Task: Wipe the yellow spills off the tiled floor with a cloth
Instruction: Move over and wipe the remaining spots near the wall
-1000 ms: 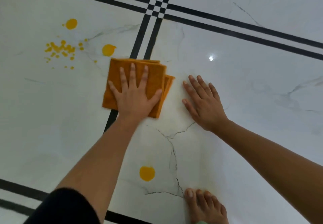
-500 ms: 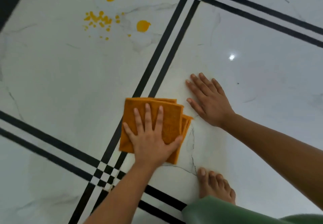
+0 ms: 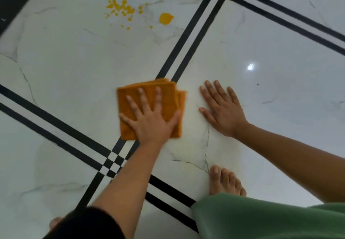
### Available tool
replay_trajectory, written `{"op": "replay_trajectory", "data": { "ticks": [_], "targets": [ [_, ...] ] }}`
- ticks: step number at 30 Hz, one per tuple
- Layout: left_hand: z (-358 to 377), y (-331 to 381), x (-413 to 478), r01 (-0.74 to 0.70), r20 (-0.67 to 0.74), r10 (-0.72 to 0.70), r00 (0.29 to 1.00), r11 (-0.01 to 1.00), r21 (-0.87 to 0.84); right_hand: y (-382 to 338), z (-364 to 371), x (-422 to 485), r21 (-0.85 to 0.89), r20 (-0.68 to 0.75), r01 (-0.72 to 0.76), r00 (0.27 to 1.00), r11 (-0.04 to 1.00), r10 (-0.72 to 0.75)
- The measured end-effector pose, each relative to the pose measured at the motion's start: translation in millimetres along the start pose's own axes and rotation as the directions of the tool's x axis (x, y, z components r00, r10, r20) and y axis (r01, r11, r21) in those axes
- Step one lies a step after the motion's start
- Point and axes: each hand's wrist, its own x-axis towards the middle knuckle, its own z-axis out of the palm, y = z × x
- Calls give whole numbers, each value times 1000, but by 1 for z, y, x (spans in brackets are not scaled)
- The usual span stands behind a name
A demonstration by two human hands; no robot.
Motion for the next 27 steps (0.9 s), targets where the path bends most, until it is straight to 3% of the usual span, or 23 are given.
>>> {"op": "replay_trajectory", "data": {
  "ticks": [2, 6, 8, 10, 12, 13, 16, 18, 22, 27],
  "targets": [
    [1, 4, -5, 122, -17, -123, 992, 991, -59, 1, 0, 0, 4, -2, -4, 1000, 1000, 4],
    [9, 16, -74, -146, 84, 147, 986, 989, -13, 0, 0, 1, 6, -15, -1, 1000, 1000, 1],
    [10, 8, -46, -194, 43, 193, 980, 980, 35, -1, 1, 1, -3, -28, -2, 1000, 1000, 2],
    [4, 5, -7, -5, -34, 4, 999, 1000, -4, 0, 1, 1, 3, -32, -2, 999, 1000, 2],
    [2, 13, -4, 211, -16, -213, 977, 973, -97, 0, 2, -1, 6, -24, -3, 1000, 1000, 3],
    [3, 20, -17, 230, -17, -234, 972, 964, -134, -1, 1, -1, 3, -32, -6, 999, 1000, 6],
    [9, 33, -69, 46, 69, -40, 997, 996, -82, 1, 1, 0, -9, -21, -8, 1000, 1000, 8],
    [7, 28, -41, -1, 46, 4, 999, 998, -57, 0, 2, 1, -16, -13, -12, 1000, 1000, 12],
    [-6, 26, 29, 232, -1, -233, 972, 967, -108, 0, 2, -1, -10, 2, -12, 1000, 1000, 12],
    [-9, 11, -2, -44, 86, 51, 995, 995, -88, -10, -7, 1, 41, -25, -27, 999, 999, 28]
  ]
}}
